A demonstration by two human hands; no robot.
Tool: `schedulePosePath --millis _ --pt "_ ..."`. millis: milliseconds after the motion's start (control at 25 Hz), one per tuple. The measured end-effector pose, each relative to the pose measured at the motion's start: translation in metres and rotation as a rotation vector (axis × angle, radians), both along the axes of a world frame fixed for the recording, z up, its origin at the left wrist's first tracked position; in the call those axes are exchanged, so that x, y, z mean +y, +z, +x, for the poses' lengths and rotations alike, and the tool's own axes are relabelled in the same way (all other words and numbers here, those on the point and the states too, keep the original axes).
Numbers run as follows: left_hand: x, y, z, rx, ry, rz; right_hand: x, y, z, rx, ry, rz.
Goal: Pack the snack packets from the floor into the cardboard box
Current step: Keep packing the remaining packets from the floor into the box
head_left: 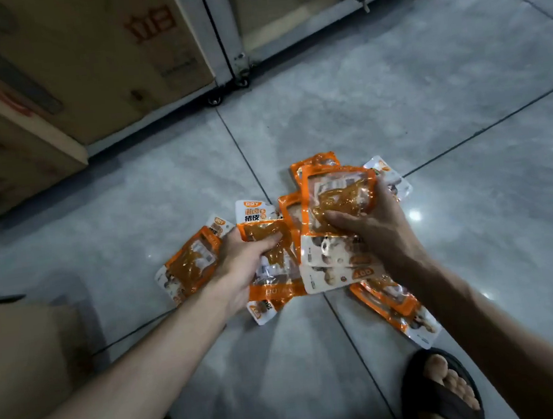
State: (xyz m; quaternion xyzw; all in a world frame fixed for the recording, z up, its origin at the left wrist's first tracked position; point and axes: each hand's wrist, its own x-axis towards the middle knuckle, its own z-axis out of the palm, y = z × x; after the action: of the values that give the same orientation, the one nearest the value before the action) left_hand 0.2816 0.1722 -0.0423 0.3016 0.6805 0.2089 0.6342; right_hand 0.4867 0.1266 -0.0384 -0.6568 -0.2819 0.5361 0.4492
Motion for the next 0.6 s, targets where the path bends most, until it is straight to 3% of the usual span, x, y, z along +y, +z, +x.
schedulePosePath --millis 80,440,600 --pt "0.004 0.026 -0.019 0.013 0.027 0.063 0.009 0.012 -0.035 -0.056 0.091 0.028" --pt "0.010 0.172 -0.158 0.118 0.045 0.277 0.035 0.124 -0.173 0.133 0.435 0.009" --pt "-0.003 0.211 -0.247 0.119 0.181 0.333 0.052 0.180 -0.254 0.098 0.602 0.058"
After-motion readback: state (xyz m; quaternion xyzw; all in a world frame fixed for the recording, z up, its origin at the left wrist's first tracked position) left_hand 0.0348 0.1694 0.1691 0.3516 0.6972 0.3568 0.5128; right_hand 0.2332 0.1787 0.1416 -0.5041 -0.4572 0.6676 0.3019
